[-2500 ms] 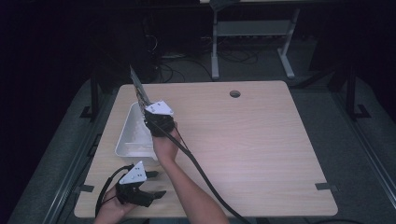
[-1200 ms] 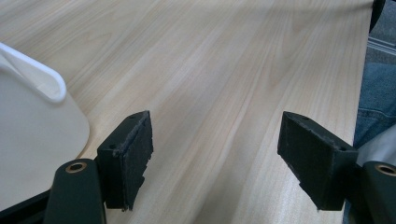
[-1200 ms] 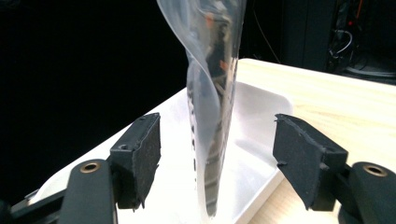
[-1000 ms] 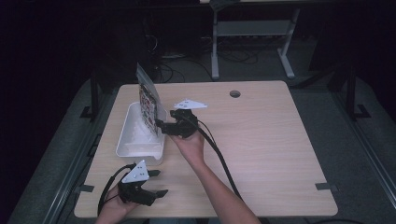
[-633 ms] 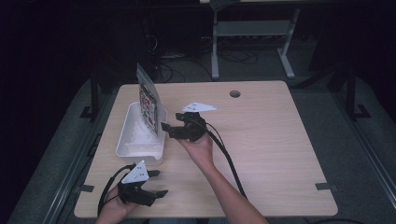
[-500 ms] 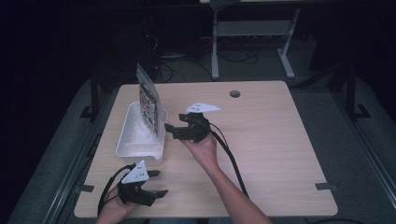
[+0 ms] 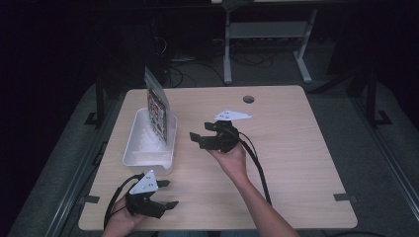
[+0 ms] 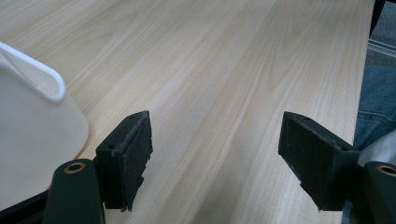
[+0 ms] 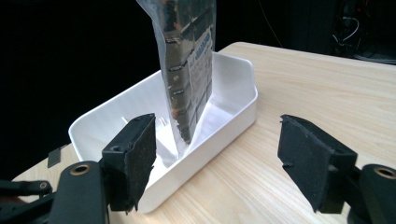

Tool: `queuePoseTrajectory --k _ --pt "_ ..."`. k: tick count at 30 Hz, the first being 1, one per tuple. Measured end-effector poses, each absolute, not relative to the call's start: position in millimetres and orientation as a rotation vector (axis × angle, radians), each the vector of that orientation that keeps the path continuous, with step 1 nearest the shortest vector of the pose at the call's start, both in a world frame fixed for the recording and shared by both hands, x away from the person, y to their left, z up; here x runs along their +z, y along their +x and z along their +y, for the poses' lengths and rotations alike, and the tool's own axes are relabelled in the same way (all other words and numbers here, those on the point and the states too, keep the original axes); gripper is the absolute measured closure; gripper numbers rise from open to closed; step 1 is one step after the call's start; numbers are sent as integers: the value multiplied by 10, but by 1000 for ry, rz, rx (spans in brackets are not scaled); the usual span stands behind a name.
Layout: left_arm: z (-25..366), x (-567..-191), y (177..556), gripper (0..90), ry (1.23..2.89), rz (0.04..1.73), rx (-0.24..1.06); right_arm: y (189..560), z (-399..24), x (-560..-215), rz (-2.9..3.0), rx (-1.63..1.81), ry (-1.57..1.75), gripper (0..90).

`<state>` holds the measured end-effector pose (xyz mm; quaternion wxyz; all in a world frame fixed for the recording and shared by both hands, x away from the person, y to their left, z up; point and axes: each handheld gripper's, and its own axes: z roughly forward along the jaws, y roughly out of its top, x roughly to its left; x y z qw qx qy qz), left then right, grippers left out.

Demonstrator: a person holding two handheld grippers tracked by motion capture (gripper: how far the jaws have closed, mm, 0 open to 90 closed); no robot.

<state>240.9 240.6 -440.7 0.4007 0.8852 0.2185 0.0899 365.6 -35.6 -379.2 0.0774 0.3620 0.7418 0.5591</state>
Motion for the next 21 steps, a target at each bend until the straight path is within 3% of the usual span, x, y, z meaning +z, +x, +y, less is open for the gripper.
queuePoseTrajectory --k 21 --pt "2391 -4430 2429 251 2234 563 219 3595 -1002 -3853 2231 1624 1126 274"
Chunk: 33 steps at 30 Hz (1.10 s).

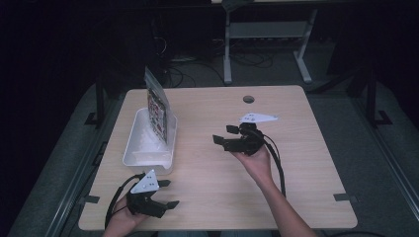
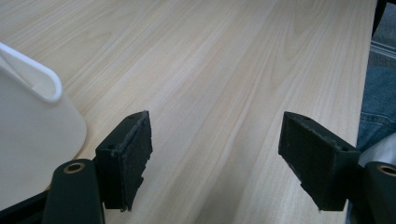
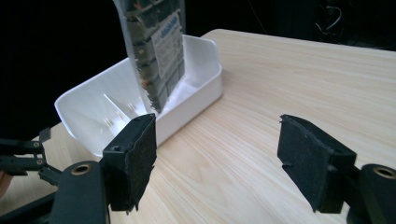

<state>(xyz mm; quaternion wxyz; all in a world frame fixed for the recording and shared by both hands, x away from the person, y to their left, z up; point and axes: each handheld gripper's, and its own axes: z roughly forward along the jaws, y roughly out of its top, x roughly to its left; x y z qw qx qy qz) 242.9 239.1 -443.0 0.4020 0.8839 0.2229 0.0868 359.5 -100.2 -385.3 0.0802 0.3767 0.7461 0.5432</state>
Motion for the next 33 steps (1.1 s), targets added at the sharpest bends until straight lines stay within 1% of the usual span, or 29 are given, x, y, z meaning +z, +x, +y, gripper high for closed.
queuePoseTrajectory --k 12,33 --pt "2389 -4419 2427 248 2226 563 221 3561 -1343 -3890 2232 1603 1182 270" --pt "2386 -4414 2434 244 2229 557 223 3481 -1747 -3881 2266 1569 1216 270"
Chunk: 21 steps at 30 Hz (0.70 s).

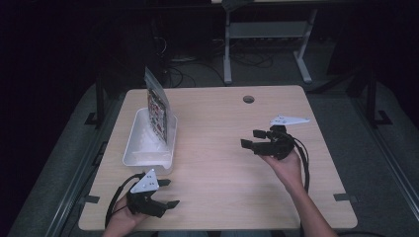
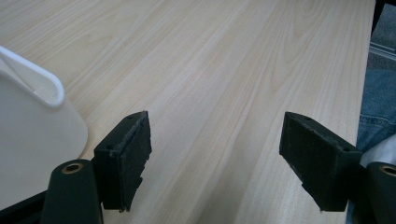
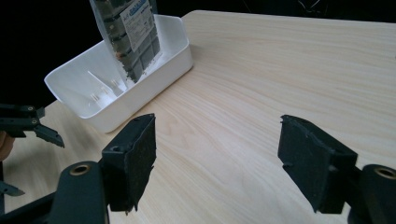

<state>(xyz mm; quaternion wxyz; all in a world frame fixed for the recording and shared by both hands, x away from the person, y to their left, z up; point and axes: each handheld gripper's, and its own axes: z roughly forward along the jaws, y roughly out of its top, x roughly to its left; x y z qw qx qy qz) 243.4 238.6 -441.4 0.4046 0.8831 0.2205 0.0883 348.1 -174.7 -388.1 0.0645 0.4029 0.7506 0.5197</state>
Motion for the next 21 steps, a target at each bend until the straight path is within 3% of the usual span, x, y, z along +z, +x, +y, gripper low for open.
queuePoseTrajectory --k 21 --pt "2359 -4422 2449 242 2235 558 226 3257 -2133 -3996 2301 1529 1227 263"
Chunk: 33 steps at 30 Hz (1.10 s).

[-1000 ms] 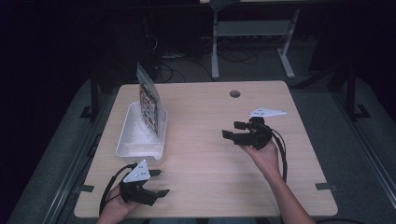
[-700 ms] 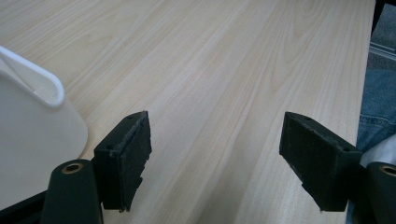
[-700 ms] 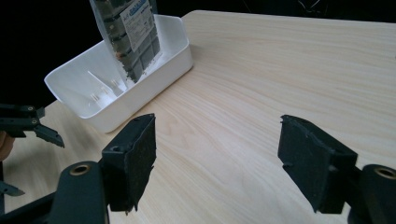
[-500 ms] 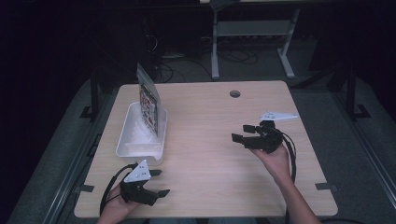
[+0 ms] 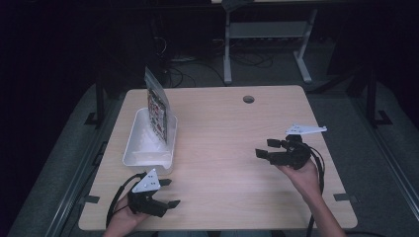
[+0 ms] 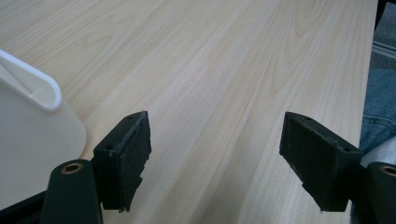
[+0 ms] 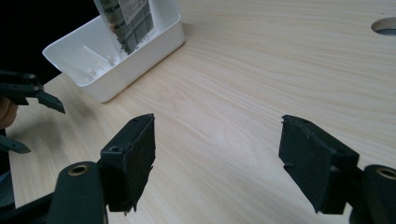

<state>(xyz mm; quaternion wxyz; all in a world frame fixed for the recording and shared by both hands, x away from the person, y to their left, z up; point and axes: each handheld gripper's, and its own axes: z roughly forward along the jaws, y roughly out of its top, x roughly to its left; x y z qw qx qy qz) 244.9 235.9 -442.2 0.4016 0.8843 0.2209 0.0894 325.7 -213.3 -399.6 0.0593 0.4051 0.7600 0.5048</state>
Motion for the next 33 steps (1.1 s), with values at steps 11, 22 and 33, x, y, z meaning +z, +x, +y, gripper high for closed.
queuePoseTrajectory --k 11,22,33 --pt "2345 -4427 2456 242 2241 565 232 3097 -2345 -4095 2294 1521 1233 262" --pt "2320 -4432 2457 225 2248 569 240 2951 -2523 -4224 2317 1493 1248 260" --pt "2330 -4406 2423 220 2247 564 255 2750 -2626 -4390 2332 1491 1269 247"
